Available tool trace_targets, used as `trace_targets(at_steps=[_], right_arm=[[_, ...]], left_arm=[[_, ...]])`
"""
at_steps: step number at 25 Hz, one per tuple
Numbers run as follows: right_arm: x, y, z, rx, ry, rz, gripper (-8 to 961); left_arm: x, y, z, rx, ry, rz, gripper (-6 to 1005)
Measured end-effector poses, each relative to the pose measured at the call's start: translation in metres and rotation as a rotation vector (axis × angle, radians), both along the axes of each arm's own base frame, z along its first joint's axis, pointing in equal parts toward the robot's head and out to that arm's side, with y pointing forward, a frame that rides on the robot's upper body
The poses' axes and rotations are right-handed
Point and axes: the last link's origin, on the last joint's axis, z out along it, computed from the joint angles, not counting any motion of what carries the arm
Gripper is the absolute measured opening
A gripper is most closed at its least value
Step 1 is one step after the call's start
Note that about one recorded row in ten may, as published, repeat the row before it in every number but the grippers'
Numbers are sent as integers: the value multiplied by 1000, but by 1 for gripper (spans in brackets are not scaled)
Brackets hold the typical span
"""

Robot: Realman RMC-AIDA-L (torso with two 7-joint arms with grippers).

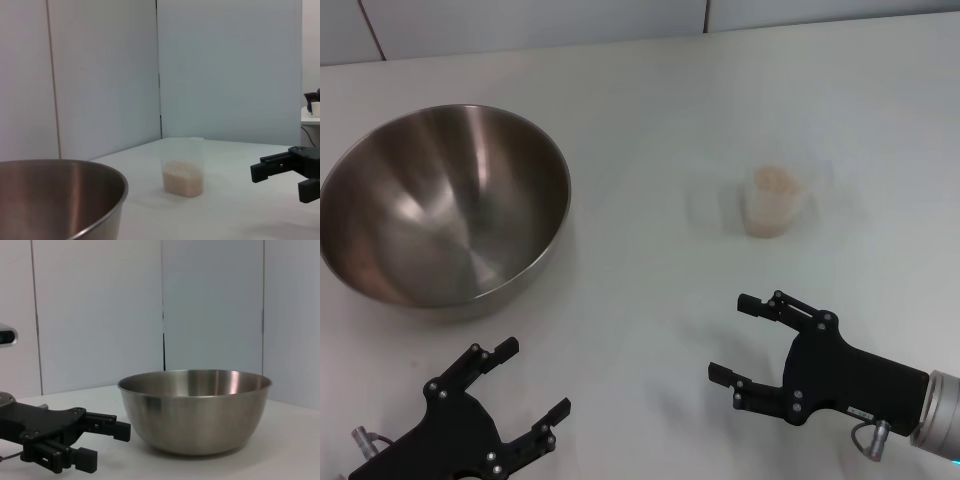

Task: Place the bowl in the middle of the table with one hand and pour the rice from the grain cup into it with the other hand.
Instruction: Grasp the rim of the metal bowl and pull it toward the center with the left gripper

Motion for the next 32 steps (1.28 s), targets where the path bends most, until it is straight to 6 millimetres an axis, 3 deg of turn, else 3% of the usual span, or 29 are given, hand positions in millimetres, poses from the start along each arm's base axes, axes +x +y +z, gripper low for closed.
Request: trace_targets(at_steps=[8,14,21,25,28,32], right_arm=[[0,0,0,0,0,1,833],[0,1,-1,-1,-6,-3,832],[0,1,-2,-5,-8,-3,832],[-2,2,-2,-6,-3,5,832],[-3,2,-2,-7,1,10,832],[-3,3,-2,-6,0,13,832]], left_arm=[[2,-1,3,5,-27,-3,836],[10,14,39,148,-204,5,829],[3,58,100,219,-305,59,822],[-2,95,141,197,-321,164,818],[-4,124,169,136,-255,301,815],[4,148,185,55,-108,435,812]])
